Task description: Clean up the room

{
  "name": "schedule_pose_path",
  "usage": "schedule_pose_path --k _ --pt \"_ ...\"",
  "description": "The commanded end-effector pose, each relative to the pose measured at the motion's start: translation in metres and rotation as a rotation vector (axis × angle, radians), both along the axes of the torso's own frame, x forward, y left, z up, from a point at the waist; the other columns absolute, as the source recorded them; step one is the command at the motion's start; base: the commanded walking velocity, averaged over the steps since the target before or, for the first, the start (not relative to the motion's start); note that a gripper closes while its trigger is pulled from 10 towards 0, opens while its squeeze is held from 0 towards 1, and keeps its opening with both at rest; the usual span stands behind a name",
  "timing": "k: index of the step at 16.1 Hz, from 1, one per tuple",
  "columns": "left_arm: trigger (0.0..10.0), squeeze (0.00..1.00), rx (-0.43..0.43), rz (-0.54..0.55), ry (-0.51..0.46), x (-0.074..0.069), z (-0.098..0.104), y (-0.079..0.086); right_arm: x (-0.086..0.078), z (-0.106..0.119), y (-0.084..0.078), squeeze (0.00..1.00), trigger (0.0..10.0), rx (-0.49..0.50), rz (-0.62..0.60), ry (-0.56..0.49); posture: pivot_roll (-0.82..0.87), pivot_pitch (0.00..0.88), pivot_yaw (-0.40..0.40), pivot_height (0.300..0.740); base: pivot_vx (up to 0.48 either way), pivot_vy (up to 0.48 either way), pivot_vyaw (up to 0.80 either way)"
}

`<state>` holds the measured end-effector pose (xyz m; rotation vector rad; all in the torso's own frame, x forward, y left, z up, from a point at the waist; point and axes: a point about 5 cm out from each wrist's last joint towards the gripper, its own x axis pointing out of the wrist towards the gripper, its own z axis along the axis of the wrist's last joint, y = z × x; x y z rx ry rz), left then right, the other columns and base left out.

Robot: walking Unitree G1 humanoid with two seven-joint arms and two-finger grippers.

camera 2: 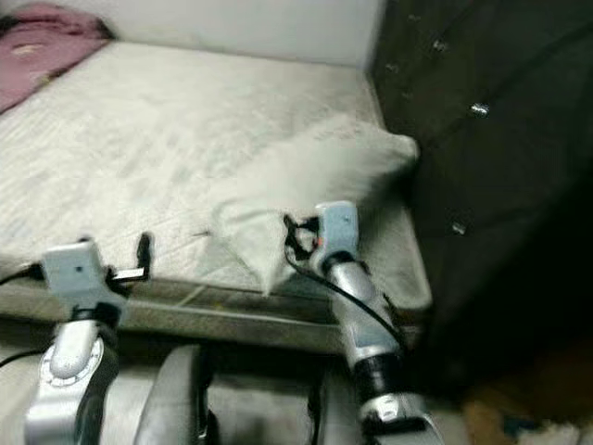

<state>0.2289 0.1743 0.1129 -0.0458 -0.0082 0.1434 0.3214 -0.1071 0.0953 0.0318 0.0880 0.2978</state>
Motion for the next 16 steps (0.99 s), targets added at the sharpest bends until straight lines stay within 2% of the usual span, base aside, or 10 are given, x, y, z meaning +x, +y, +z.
schedule_pose_path --k 1,4,13,16 --pt "10.0 0.00 -0.008 -0.006 0.019 -0.0008 -0.0034 -0.0001 0.0002 0.0015 0.0010 0.00 10.0 0.001 0.005 -0.002 -0.02 0.000 -0.036 0.621 0.000 0.000 0.00" --pt "10.0 0.00 -0.009 -0.009 0.009 -0.0005 -0.0017 0.0011 0.0011 0.0022 0.0029 0.00 10.0 0.005 0.006 -0.004 -0.02 0.000 -0.031 0.621 0.000 0.000 0.00" --pt "10.0 0.00 -0.007 -0.029 0.006 0.0001 -0.0006 0.0007 0.0013 0.0029 0.0043 0.00 10.0 0.009 -0.001 -0.004 -0.03 0.000 -0.028 0.621 0.423 0.000 0.00" --pt "10.0 0.00 -0.005 -0.029 0.025 0.0011 -0.0030 0.0004 0.0016 0.0028 0.0038 0.00 10.0 0.008 -0.002 -0.004 -0.03 0.000 -0.028 0.621 0.101 0.000 0.00"
